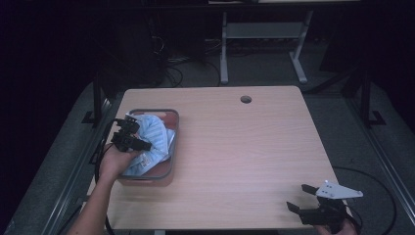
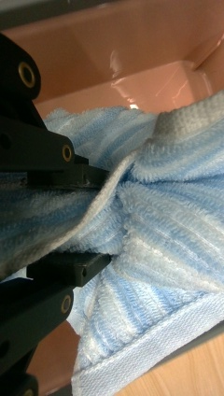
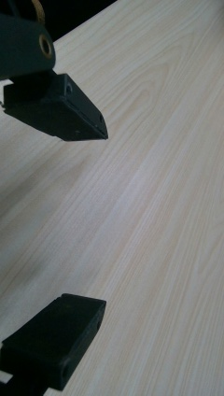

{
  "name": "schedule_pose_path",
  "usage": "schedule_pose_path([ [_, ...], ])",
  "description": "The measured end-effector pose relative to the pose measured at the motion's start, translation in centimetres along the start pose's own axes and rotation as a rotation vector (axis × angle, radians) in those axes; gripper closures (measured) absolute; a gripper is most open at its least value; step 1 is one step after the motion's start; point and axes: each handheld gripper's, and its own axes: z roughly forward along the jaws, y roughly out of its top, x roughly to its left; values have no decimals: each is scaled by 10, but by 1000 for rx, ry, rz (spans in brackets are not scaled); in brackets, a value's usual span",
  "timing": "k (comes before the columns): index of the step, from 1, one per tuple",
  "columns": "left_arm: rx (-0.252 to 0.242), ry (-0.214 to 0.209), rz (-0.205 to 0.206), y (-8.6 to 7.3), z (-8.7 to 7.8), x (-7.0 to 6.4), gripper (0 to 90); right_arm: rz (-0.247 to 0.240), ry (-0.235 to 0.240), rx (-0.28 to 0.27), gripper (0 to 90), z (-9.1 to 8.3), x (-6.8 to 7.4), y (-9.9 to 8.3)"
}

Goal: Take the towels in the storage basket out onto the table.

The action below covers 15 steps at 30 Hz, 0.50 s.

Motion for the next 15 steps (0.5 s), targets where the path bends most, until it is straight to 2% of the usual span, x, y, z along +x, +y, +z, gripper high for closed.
schedule_pose_path([
  [6,-22,3,-5,2,-12,2,653,3,-3,-2,144,0,0,0],
  [14,-38,-12,-20,2,-22,5,652,3,-3,-1,144,1,-1,0],
  [15,-47,-24,-21,3,-24,6,652,3,-3,-1,144,1,-1,0],
])
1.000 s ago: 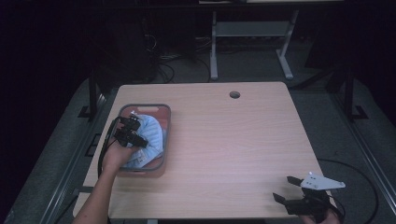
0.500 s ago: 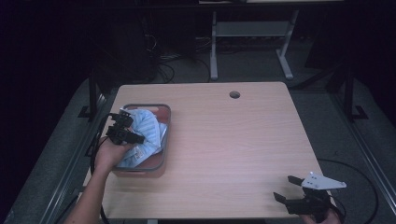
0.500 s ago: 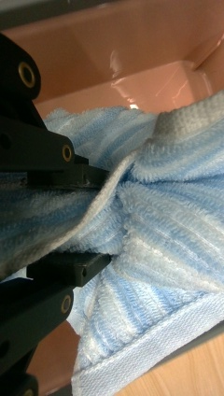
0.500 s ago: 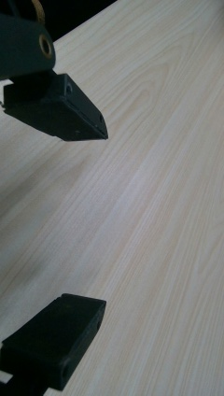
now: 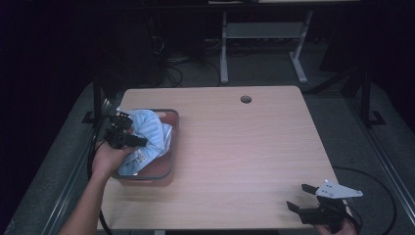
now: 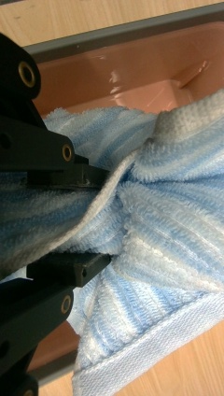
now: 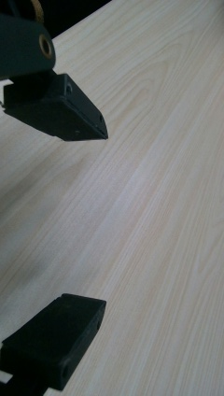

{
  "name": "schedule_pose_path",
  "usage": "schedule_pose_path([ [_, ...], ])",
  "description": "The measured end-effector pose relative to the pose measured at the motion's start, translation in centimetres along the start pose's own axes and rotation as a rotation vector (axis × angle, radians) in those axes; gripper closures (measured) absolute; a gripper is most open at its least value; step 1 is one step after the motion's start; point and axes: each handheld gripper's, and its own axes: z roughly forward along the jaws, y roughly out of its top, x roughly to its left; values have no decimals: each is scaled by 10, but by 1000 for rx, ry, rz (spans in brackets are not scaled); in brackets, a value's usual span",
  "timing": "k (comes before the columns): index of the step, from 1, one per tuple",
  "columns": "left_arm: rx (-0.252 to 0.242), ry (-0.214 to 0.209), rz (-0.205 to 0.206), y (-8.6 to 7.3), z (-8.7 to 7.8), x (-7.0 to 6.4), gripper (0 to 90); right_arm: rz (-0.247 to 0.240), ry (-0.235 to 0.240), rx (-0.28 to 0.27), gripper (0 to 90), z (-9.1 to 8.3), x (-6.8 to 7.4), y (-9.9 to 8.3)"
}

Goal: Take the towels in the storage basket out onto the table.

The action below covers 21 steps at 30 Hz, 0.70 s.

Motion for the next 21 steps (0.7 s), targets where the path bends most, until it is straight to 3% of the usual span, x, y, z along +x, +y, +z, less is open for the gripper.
schedule_pose_path([
  [13,-21,-19,-7,3,-14,3,650,4,-6,-6,144,-1,-1,1],
  [21,-37,-35,13,9,-27,1,650,4,-7,-8,144,-1,-2,1],
])
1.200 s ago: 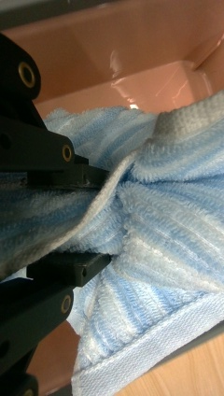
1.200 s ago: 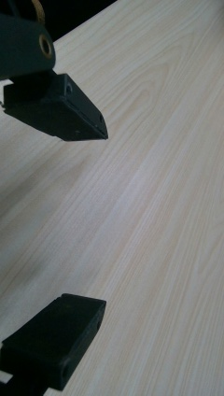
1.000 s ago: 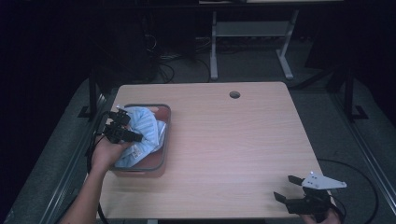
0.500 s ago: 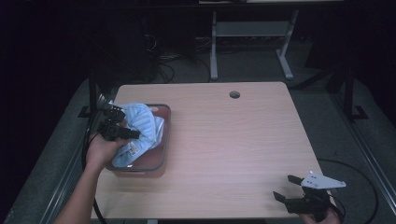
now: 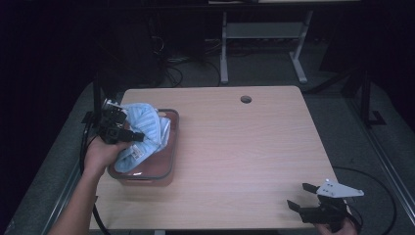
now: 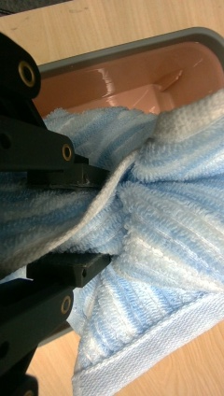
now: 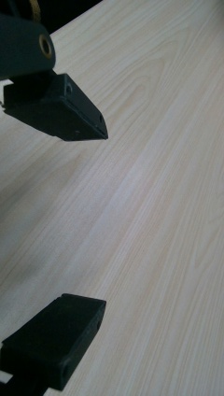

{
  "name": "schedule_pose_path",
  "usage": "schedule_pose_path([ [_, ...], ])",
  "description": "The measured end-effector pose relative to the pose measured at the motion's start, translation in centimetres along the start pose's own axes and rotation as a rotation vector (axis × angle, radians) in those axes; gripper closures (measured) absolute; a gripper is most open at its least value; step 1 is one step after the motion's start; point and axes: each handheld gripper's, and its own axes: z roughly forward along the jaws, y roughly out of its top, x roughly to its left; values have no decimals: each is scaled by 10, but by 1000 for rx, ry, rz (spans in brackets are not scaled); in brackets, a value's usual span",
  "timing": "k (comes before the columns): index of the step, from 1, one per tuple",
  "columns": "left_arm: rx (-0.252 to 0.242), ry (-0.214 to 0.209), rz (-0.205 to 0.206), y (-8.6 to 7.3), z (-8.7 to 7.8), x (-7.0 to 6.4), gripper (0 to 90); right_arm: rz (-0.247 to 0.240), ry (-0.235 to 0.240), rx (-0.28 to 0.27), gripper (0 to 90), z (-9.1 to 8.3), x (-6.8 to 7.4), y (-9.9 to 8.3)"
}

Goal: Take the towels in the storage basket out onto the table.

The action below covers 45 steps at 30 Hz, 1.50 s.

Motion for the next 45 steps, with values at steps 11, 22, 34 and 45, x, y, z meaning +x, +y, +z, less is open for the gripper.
schedule_pose_path([
  [11,-2,5,56,14,-16,-9,650,1,0,-1,144,0,-1,0],
  [22,10,19,114,31,-24,-26,644,7,-3,-7,144,-1,-2,0],
  [34,21,17,167,46,-23,-46,643,6,-1,-14,144,-2,-3,0],
  [45,12,2,194,57,-21,-62,643,7,-1,-16,144,-3,-3,0],
])
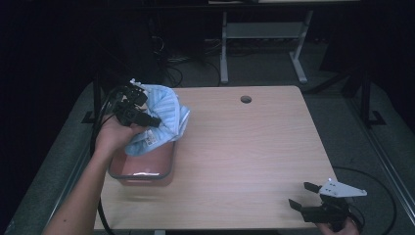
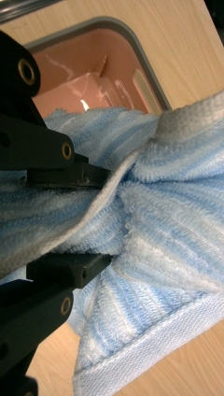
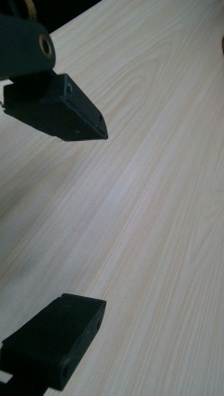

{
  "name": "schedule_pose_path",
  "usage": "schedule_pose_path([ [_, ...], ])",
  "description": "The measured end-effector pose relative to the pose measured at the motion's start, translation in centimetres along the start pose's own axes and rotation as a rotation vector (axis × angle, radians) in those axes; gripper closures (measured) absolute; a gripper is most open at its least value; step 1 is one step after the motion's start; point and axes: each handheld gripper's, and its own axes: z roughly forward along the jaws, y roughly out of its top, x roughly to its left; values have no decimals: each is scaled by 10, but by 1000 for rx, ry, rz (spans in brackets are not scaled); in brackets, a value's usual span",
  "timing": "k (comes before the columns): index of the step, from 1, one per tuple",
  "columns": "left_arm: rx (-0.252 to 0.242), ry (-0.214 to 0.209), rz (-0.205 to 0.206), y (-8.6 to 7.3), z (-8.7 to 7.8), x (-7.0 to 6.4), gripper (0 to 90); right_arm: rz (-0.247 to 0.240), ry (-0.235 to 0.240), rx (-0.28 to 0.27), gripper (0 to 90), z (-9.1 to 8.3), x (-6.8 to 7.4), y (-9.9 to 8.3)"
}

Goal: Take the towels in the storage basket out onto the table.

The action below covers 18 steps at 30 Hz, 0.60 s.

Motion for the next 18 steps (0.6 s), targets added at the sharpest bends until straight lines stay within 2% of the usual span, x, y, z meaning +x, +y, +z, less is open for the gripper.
schedule_pose_path([
  [7,0,-20,35,9,5,-12,642,-5,1,-1,144,0,1,0],
  [18,5,-44,68,22,17,-30,642,-3,3,-4,144,-1,1,0],
])
